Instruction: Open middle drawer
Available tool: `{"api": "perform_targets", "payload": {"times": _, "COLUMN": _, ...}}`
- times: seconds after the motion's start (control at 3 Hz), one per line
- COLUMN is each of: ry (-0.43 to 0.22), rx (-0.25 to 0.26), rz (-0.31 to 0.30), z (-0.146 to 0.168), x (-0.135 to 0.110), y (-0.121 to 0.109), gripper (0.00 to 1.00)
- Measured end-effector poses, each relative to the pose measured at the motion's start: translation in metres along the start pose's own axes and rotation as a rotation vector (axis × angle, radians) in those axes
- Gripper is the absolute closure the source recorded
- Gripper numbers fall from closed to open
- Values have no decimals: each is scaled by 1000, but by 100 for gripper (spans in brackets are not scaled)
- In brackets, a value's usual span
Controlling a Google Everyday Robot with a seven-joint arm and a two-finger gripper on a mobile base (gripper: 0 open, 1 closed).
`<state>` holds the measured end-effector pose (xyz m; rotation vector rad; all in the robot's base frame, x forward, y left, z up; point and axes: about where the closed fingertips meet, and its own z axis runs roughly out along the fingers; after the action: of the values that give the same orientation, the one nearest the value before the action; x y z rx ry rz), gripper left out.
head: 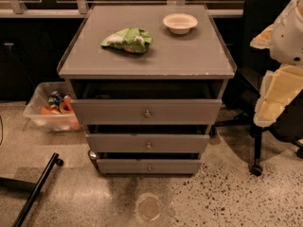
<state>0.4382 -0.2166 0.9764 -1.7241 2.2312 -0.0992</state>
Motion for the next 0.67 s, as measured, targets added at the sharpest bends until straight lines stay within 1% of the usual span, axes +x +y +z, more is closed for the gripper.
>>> {"api": "perform_targets", "payload": {"times": 0.33, "ry": 0, "rx": 0, "rz": 0, "z": 0, "x": 0, "y": 0, "gripper": 0}}
{"api": "perform_targets", "payload": {"times": 0.67, "ry": 2, "rx": -6, "rz": -13, "z": 4, "x": -10, "y": 4, "gripper": 0}}
